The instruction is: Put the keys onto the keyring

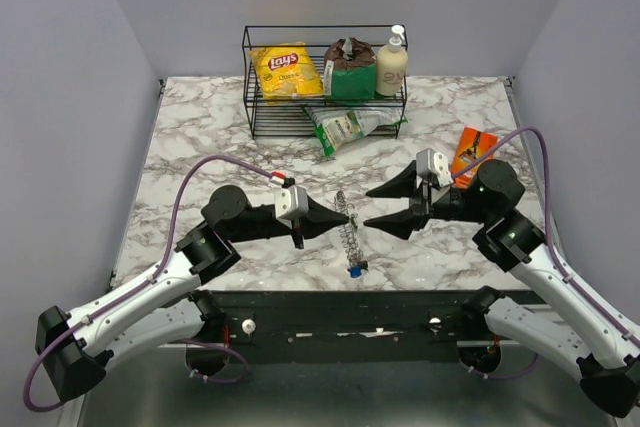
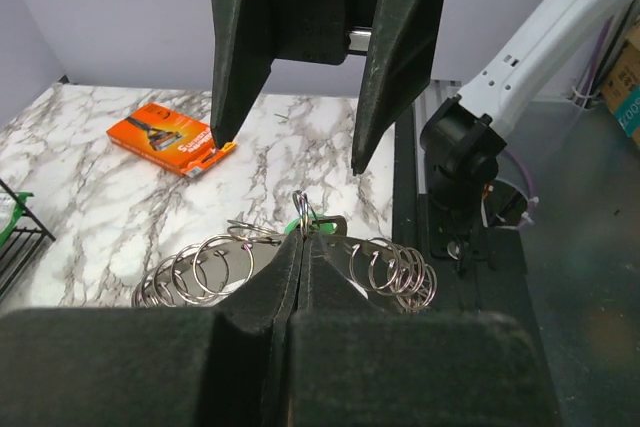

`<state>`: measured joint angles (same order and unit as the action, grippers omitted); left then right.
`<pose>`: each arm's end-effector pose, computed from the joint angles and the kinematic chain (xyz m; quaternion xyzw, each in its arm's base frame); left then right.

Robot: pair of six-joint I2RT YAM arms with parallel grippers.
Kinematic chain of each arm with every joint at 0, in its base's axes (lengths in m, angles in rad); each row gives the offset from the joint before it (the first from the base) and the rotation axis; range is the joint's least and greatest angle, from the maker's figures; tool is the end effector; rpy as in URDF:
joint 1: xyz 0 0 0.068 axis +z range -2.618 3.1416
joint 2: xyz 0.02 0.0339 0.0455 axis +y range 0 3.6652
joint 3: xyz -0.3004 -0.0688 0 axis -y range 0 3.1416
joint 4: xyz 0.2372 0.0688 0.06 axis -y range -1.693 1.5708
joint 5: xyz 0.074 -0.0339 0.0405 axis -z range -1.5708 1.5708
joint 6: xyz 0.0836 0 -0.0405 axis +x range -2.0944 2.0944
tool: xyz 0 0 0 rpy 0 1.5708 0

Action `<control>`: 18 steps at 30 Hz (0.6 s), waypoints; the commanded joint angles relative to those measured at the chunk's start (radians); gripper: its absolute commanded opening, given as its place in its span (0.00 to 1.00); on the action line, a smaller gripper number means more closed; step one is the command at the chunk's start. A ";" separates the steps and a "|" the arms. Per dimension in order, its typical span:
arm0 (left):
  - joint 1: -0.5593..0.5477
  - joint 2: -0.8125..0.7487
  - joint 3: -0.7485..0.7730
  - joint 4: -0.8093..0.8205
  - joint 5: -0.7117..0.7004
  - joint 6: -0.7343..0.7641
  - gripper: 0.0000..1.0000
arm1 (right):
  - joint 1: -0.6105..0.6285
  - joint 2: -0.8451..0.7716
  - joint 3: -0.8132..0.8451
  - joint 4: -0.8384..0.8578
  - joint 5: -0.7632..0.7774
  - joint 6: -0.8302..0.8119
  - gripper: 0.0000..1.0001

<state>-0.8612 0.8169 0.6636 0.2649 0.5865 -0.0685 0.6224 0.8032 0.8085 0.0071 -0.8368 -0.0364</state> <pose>0.0957 -0.1824 0.3716 0.4451 0.5055 -0.4921 0.5515 0.1087 0.1544 0.3925 -0.4812 0.5141 0.4611 0.5399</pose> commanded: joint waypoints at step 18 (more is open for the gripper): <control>0.004 -0.002 0.056 0.002 0.099 -0.005 0.00 | -0.009 0.096 0.034 0.073 -0.246 -0.007 0.58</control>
<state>-0.8612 0.8173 0.6796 0.2371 0.6495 -0.0700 0.6197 0.9092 0.8265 0.0647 -1.0679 -0.0456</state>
